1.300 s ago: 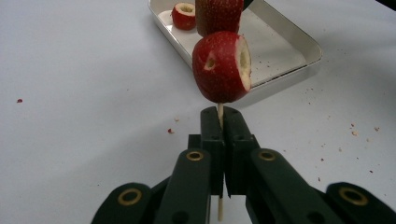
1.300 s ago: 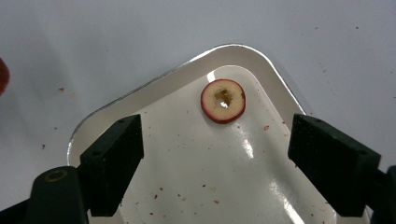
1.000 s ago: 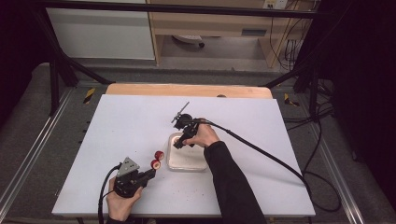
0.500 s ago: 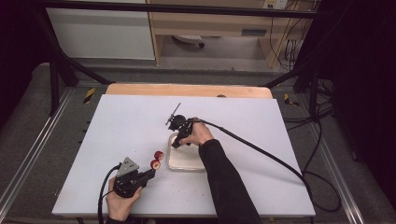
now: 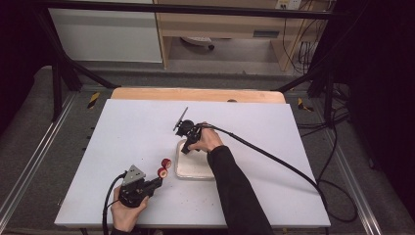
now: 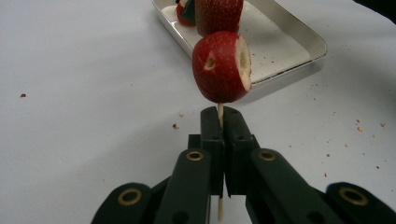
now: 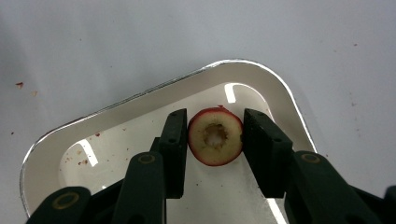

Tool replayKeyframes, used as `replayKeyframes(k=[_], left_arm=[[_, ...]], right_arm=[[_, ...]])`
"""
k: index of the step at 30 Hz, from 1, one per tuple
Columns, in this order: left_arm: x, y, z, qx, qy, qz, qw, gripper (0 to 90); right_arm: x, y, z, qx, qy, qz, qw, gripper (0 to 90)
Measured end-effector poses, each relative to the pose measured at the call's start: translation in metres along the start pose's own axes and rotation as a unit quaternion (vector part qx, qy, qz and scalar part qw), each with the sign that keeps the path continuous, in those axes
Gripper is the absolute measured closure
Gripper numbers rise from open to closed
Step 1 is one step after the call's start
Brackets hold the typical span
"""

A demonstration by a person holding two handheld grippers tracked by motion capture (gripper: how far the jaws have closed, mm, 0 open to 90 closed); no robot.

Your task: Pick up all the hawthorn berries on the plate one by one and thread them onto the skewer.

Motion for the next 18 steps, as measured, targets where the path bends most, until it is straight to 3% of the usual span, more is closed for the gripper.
replayKeyframes(k=[7, 12, 18], left_arm=[[0.000, 0.000, 0.000, -0.001, 0.002, -0.001, 1.0000, 88.3], [0.001, 0.003, 0.000, 0.002, 0.001, -0.002, 1.0000, 88.2], [0.002, 0.005, 0.001, 0.008, -0.001, -0.003, 1.0000, 88.2]], right_arm=[[-0.015, -0.005, 0.002, 0.027, 0.003, 0.007, 0.9996, 61.8], [-0.028, -0.011, 0.009, 0.062, 0.022, 0.012, 0.9978, 61.9], [-0.043, -0.020, 0.022, 0.082, 0.053, 0.018, 0.9950, 61.9]])
Point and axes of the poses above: each handheld gripper's, and its own axes: x roughly forward along the jaws, z roughly out of its underside, y roughly to its right, the point moved 5 cm from there along x, roughly forward along the jaws, and after that the axes turned 15 degrees about -x, right-handed, at the moved point
